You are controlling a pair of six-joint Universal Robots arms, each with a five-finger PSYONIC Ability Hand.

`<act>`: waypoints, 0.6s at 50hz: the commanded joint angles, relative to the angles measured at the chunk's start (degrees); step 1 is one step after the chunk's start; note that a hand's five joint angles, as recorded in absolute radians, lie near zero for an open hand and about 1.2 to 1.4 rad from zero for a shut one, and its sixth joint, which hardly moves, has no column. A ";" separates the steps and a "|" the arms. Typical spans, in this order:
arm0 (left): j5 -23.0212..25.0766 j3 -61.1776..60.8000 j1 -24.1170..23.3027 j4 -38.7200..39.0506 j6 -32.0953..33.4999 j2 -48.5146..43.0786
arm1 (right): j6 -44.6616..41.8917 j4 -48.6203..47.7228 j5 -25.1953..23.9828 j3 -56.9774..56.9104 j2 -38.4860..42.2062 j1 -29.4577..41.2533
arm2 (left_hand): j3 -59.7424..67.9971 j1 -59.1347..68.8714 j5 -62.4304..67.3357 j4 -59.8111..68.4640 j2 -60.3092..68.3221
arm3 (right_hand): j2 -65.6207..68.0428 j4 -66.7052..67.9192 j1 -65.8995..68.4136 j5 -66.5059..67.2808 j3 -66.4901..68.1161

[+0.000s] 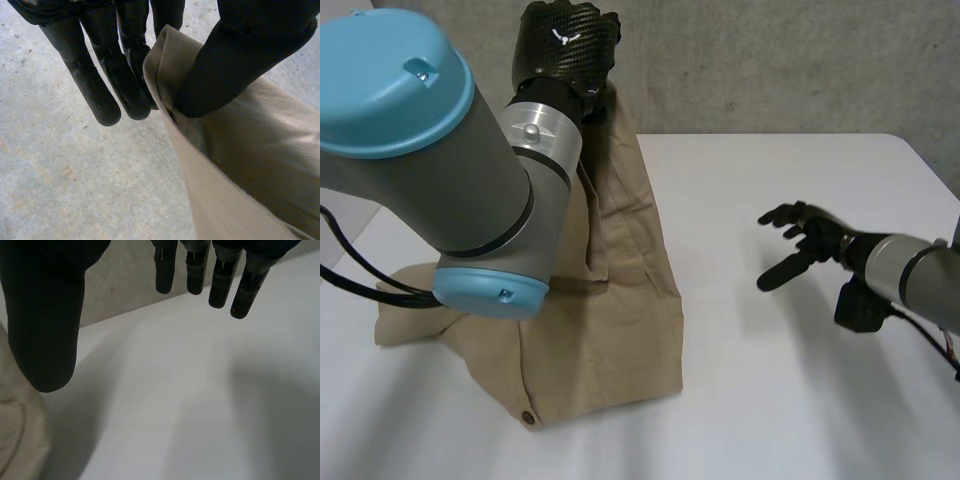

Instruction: Fold the shorts.

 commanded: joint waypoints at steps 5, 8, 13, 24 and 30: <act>-0.13 -1.62 0.27 0.24 -0.03 2.74 | 7.51 -5.30 -1.13 3.72 3.63 8.85 | 11.72 15.48 12.32 11.08 11.28 | -0.74 -0.46 1.16 0.69 1.27; -0.13 -1.89 0.09 0.24 -0.03 3.00 | 9.53 -7.93 0.27 3.37 5.38 10.26 | 11.72 15.48 12.32 11.08 11.28 | -0.74 -0.46 1.16 0.69 1.27; -0.04 -2.68 0.62 0.42 -0.03 5.81 | 10.51 -9.35 2.74 2.49 8.03 12.98 | 11.72 15.48 12.32 11.08 11.28 | -0.74 -0.46 1.16 0.69 1.27; -0.13 -3.03 1.15 0.42 -0.12 7.22 | 10.42 -9.35 3.18 0.56 10.75 21.95 | 11.72 15.48 12.32 11.08 11.28 | 4.96 5.24 6.85 6.38 6.96; -0.74 -3.56 1.15 0.24 -0.73 8.36 | 9.28 -11.01 5.80 -0.23 10.58 23.36 | 11.72 15.48 12.32 11.08 11.28 | 63.94 64.22 65.84 65.37 65.95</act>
